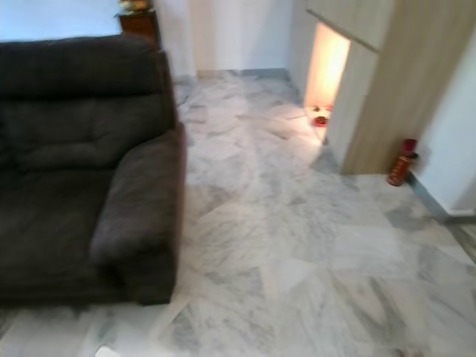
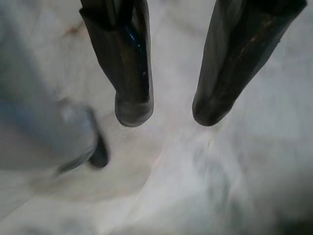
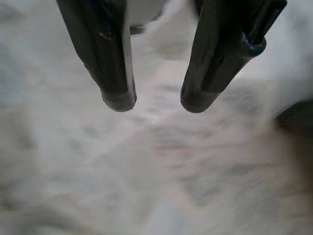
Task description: Move the pillow to the sofa from floor
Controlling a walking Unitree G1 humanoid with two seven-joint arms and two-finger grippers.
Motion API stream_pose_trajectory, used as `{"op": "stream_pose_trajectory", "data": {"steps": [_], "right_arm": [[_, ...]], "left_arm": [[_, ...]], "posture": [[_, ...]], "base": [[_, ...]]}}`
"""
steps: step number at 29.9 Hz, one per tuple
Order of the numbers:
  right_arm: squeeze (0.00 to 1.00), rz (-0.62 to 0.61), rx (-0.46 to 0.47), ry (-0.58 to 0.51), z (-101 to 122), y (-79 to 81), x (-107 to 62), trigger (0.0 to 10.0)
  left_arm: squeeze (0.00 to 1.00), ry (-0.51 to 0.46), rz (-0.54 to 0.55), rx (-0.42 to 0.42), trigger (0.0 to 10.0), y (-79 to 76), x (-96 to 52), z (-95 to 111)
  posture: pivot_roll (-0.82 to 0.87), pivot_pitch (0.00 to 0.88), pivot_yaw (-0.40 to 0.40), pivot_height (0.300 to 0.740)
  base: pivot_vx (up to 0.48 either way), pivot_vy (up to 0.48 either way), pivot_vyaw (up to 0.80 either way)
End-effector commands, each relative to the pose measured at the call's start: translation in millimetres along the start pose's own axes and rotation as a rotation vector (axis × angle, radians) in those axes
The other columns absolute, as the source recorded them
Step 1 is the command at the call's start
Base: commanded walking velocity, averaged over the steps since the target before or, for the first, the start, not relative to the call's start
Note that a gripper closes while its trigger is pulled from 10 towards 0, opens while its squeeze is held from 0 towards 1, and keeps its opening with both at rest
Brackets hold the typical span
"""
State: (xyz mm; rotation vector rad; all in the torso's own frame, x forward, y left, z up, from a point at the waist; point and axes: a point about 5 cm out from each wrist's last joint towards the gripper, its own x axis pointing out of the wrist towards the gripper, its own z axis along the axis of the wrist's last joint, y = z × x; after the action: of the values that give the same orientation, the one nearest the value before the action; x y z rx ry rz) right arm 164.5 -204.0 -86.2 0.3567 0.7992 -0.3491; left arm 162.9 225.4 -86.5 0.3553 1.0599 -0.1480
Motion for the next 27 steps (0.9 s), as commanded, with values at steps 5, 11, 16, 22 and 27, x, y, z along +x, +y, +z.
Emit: {"op": "stream_pose_trajectory", "data": {"steps": [5,11,16,22,27], "right_arm": [[0.0,-0.03,0.027,0.005,-1.5,-9.4,-1.6,10.0],[0.0,-0.031,0.035,0.012,-2.7,-9.6,-1.9,10.0],[0.0,-0.027,0.04,0.016,-2.9,-9.1,-1.7,10.0],[0.0,-0.03,0.054,0.008,-1.3,-9.1,-1.3,10.0],[0.0,-0.029,0.037,0.016,-1.2,-9.1,-1.1,10.0]], "left_arm": [[0.0,0.011,-0.006,0.013,10.0,-3.9,0.5,-0.8],[0.0,0.014,-0.005,0.015,10.0,-4.0,0.6,-0.7],[0.0,0.014,-0.004,0.011,10.0,-4.6,0.8,0.0],[0.0,0.012,-0.006,0.01,10.0,-6.2,1.1,0.8],[0.0,0.011,-0.007,0.008,10.0,-6.5,1.2,1.1]], "posture": [[-0.03,0.038,0.039,0.74],[-0.03,0.042,0.039,0.74],[-0.02,0.047,0.039,0.74],[-0.02,0.048,0.039,0.74],[-0.02,0.049,0.04,0.74]], "base": [[0.0,0.48,0.0],[0.0,0.48,0.0],[0.0,0.48,0.0],[0.0,0.48,0.0],[0.0,0.48,0.0]]}}
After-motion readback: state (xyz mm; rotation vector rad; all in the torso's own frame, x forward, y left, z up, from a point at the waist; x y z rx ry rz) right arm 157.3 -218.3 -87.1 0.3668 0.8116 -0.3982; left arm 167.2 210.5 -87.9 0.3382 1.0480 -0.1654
